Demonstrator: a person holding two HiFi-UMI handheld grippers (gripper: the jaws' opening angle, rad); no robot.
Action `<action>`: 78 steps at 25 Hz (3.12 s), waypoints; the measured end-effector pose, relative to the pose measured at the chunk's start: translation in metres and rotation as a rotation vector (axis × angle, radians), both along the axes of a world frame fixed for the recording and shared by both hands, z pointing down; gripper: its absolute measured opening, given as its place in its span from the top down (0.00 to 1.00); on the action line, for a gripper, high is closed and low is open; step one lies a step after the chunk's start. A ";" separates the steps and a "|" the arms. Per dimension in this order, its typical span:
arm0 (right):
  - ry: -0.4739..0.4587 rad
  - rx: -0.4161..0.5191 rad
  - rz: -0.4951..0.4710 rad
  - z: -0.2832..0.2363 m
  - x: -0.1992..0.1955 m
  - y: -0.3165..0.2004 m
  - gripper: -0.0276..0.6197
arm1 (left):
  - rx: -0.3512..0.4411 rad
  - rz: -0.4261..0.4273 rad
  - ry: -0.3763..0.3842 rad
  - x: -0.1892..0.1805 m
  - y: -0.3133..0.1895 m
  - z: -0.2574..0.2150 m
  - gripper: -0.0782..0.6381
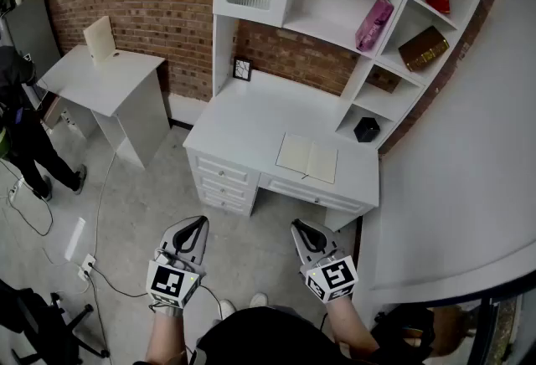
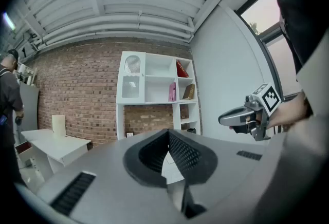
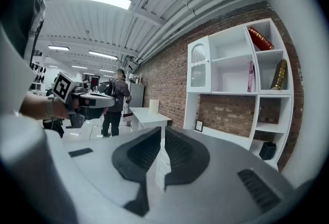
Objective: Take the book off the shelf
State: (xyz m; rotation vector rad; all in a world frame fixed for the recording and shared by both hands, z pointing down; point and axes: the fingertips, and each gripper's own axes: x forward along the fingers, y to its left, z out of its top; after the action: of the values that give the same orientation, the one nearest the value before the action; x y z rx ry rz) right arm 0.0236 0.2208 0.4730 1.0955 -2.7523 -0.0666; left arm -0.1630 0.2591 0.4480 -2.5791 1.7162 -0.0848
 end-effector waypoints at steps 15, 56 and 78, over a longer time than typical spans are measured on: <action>-0.142 0.045 -0.033 -0.021 0.071 -0.032 0.90 | -0.008 0.037 -0.100 0.095 -0.049 -0.008 0.88; -0.098 0.001 0.165 -0.002 -0.009 -0.320 0.77 | -0.040 0.190 -0.099 0.003 -0.349 0.026 0.88; -0.065 0.016 0.431 -0.015 -0.042 -0.417 0.73 | -0.055 0.410 -0.021 -0.036 -0.470 0.044 0.88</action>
State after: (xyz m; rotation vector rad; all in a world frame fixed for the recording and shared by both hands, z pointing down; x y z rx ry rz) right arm -0.0188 -0.1967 0.4577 1.6927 -2.5049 0.0057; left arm -0.1989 -0.2113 0.4917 -2.8960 1.1594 -0.1449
